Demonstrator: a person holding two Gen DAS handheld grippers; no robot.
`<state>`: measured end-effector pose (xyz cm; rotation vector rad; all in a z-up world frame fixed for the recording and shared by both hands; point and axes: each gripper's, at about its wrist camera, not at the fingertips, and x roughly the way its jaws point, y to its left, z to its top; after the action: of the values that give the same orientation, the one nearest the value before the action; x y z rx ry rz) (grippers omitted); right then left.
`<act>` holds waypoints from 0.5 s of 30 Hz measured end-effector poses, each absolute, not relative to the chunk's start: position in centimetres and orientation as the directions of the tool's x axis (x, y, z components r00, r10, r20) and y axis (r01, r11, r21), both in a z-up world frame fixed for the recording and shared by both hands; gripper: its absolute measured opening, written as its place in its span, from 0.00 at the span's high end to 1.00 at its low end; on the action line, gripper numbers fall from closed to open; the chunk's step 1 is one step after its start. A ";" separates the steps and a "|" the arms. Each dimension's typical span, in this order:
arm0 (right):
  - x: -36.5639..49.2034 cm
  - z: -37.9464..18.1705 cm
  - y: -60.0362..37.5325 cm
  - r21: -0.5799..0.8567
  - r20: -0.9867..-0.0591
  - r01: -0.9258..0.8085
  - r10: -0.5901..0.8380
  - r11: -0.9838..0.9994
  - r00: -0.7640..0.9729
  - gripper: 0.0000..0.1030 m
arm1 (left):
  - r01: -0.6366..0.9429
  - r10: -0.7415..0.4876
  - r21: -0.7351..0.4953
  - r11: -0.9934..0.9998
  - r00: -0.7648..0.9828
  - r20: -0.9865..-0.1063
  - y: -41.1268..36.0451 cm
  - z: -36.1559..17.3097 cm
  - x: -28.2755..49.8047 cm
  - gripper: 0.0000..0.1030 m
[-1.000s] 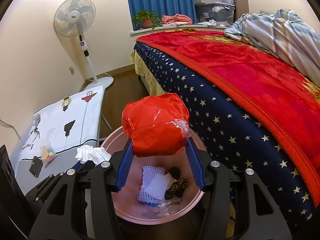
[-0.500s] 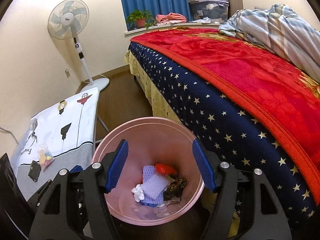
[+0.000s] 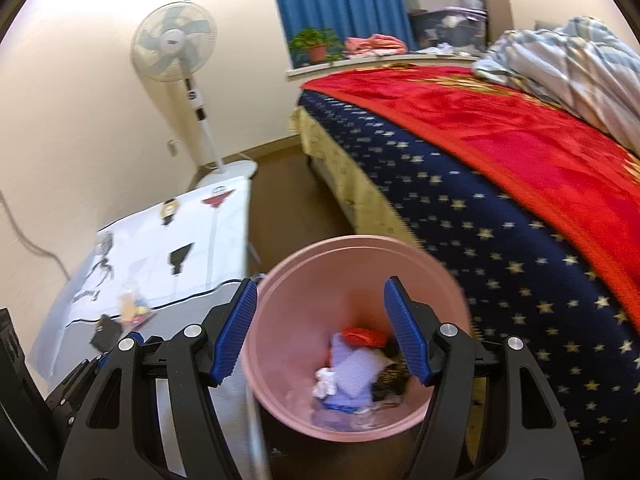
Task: Collect trash
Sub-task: 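Open both tools to drop the tissue and red bag into the bin, then move both tools back to the black pouch and clear snack bag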
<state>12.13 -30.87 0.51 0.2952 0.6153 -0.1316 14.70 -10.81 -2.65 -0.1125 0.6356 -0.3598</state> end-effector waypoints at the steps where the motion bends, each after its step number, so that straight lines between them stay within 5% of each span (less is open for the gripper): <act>1: 12.3 0.5 -30.5 0.235 -0.583 0.199 -0.026 0.951 0.812 0.37 | 0.275 -0.346 -0.211 0.938 0.750 -0.563 -10.1 -2.7 14.8 0.63; 15: 16.3 -0.2 -22.0 0.284 -0.557 0.000 0.165 0.959 0.814 0.48 | -0.164 -0.010 -0.224 0.961 0.787 -0.617 2.4 -4.7 15.2 0.66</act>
<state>16.34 -22.00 -0.15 0.2792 0.6155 0.0889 15.18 2.42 -4.74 -0.2740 0.6613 0.0843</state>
